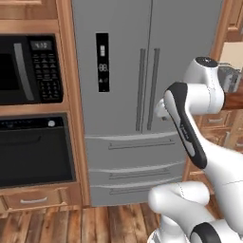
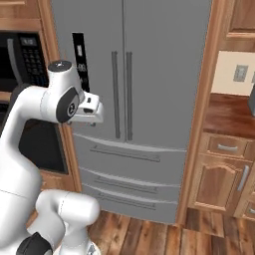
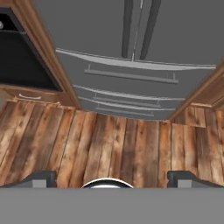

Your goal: Retrieve the chicken drumstick from the fridge and place it on the saucepan with marinade on the stove.

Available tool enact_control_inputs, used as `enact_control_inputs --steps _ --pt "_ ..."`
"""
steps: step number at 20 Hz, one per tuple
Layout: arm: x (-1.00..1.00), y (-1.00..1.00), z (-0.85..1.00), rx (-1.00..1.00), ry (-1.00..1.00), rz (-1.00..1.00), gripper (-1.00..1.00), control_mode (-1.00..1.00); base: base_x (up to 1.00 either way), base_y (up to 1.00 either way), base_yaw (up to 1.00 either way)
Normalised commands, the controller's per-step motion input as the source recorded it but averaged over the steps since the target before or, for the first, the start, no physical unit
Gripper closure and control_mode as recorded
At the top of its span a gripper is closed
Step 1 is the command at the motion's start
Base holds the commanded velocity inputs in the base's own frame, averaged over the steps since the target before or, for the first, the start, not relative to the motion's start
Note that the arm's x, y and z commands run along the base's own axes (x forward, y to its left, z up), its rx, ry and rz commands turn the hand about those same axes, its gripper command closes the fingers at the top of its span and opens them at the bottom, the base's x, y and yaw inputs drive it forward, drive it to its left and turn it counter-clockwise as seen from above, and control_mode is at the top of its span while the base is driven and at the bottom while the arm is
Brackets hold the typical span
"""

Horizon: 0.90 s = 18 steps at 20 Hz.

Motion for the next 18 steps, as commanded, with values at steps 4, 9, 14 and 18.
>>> enact_control_inputs --steps 4,9,14,18 --pt "0.0 0.0 0.0 0.0 0.0 0.0 -1.0 1.0 0.07 -0.93 0.17" --pt "0.0 0.0 0.0 0.0 0.0 0.0 -1.0 1.0 0.01 -0.03 0.0" --pt "0.0 0.0 0.0 0.0 0.0 0.0 -1.0 1.0 0.04 0.6 -0.07" --pt "0.0 0.0 0.0 0.0 0.0 0.0 -1.0 1.0 0.05 0.22 -0.08"
